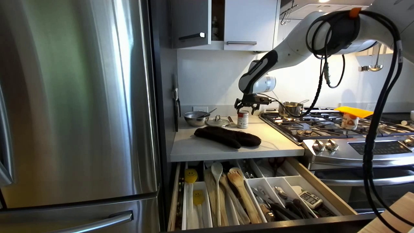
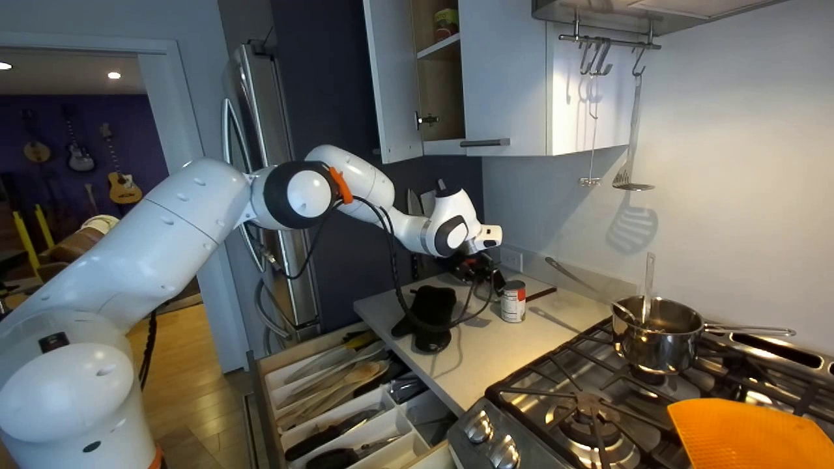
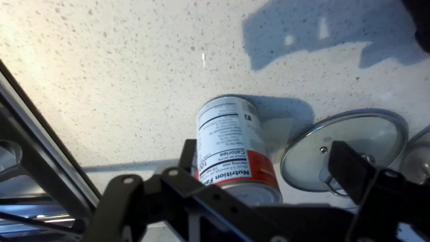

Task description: Move the red and white tin forward to the left

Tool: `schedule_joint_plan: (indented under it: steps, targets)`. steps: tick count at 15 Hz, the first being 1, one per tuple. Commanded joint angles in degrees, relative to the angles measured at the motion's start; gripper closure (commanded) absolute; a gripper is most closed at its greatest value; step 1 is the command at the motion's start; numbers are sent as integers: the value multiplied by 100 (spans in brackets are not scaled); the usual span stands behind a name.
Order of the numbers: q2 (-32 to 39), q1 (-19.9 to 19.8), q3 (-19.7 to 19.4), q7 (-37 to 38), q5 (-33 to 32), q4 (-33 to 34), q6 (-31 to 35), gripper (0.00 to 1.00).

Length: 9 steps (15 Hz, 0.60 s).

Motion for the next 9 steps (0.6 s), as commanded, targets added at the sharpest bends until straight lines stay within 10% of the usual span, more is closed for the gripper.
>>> schedule_joint_plan:
  steps: [1, 9]
  targets:
    - [768, 106, -335, 530, -148, 1099, -273, 0]
    - [1678, 107, -660, 1285, -204, 2455, -541, 0]
